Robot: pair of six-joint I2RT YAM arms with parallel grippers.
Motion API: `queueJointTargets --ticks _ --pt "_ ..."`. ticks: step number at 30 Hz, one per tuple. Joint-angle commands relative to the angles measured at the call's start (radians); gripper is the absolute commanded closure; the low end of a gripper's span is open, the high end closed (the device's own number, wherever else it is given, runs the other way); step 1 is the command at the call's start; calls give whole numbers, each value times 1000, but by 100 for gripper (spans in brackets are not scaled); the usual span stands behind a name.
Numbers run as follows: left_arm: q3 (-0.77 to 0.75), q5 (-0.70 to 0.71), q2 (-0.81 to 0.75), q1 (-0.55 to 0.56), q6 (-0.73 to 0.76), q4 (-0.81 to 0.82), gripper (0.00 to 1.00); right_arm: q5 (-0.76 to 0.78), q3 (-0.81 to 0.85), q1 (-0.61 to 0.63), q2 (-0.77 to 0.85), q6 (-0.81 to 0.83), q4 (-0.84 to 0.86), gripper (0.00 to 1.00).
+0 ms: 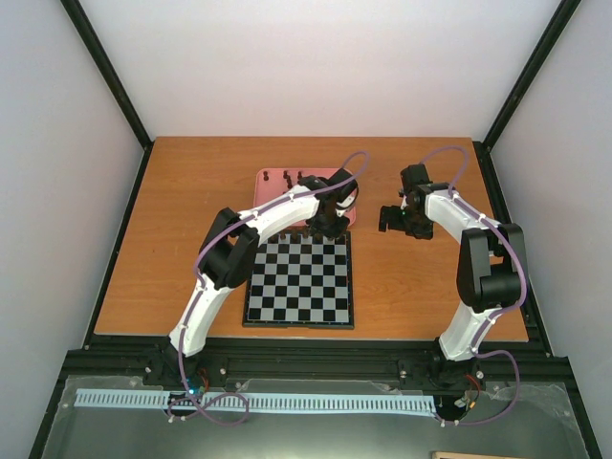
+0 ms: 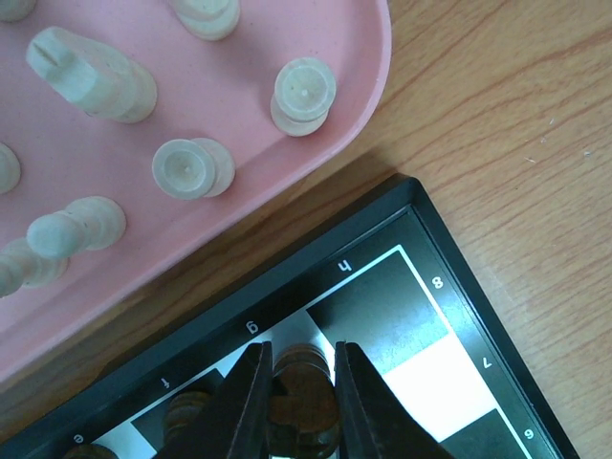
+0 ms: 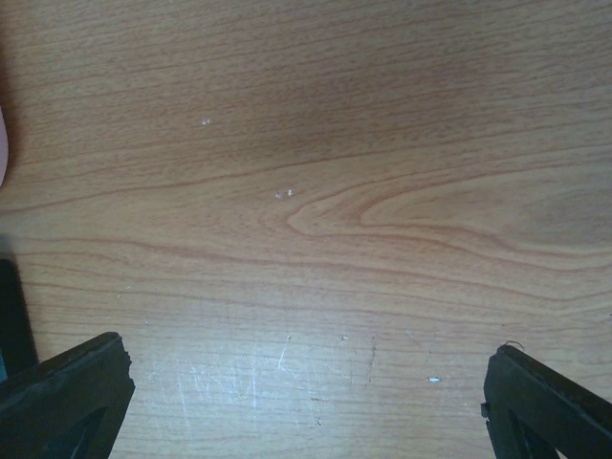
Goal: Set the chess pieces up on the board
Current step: Place the chess piece on the chessboard.
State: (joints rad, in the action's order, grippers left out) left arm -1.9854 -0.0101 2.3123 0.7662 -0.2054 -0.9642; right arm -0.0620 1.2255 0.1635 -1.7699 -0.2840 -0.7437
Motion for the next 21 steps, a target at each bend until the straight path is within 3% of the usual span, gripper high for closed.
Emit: queueJointTargets --ticks 1,21 --pt "-39 12 9 13 17 -6 83 0 -5 2 2 7 9 0" --pt "-40 30 -25 13 24 -18 72 -11 10 2 4 5 9 0"
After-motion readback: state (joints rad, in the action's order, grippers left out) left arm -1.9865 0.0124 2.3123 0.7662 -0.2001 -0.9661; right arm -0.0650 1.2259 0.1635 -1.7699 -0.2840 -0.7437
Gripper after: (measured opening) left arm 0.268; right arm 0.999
